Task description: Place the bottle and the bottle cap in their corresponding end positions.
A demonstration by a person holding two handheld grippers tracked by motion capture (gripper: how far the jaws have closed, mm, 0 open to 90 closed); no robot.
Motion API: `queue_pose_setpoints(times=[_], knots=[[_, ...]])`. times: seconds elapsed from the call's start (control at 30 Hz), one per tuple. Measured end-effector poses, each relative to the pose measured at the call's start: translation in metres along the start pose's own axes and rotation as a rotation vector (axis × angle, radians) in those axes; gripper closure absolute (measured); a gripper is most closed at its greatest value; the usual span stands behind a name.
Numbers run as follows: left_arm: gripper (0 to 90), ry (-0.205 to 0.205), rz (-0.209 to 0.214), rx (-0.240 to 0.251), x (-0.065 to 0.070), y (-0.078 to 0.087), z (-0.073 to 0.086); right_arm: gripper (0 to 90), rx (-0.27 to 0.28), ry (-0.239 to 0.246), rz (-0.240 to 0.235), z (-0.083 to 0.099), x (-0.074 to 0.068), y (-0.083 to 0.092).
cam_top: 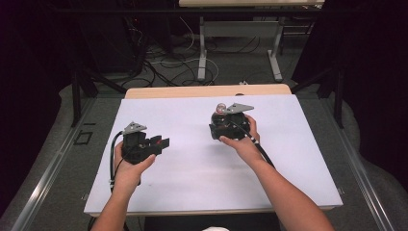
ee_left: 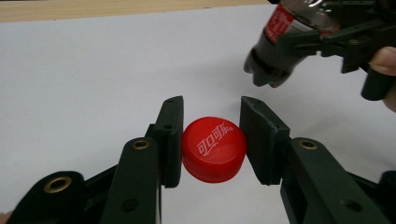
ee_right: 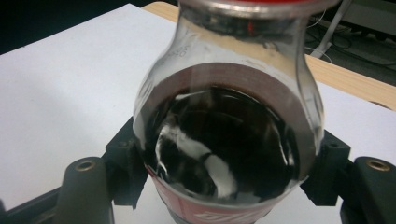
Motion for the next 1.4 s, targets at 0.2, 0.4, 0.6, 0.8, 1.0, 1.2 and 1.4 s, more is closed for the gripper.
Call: queue_pose_setpoints(times=[0.2, 0.4, 0.6, 0.8, 1.0, 1.2, 1.4], knots=[[61.6, 0.002, 0.005, -0.006, -0.002, 0.001, 0.001, 29.9, -0.017, -0.027, 0.019, 0.004, 0.001, -0.022], [61.6, 0.013, 0.005, 0.000, -0.006, 0.001, 0.002, 29.9, -0.013, -0.030, 0.040, 0.011, 0.001, -0.039], [61.6, 0.022, -0.006, -0.001, -0.010, -0.001, 0.004, 29.8, -0.024, -0.018, 0.043, 0.018, -0.002, -0.054], [61.6, 0.032, -0.007, -0.007, -0.013, -0.003, 0.006, 29.7, -0.017, -0.031, 0.020, 0.024, -0.005, -0.058], [61.6, 0.034, -0.006, -0.009, -0.013, -0.004, 0.007, 29.4, 0.002, 0.001, -0.003, 0.028, -0.011, -0.060], [61.6, 0.032, -0.004, -0.015, -0.013, -0.005, 0.008, 28.4, 0.001, -0.019, -0.005, 0.028, -0.010, -0.061], [61.5, 0.036, 0.000, -0.019, -0.014, -0.008, 0.010, 20.3, -0.035, -0.060, -0.038, 0.032, -0.007, -0.066]])
Point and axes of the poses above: each handheld gripper's, and its own axes: y roughly backward along the jaws, z roughly out of its underside, x roughly to its right, the point moved 2 cm from there along -y, roughly forward along the jaws, and after that the axes turned 10 degrees about z, right-handed, at the moved point
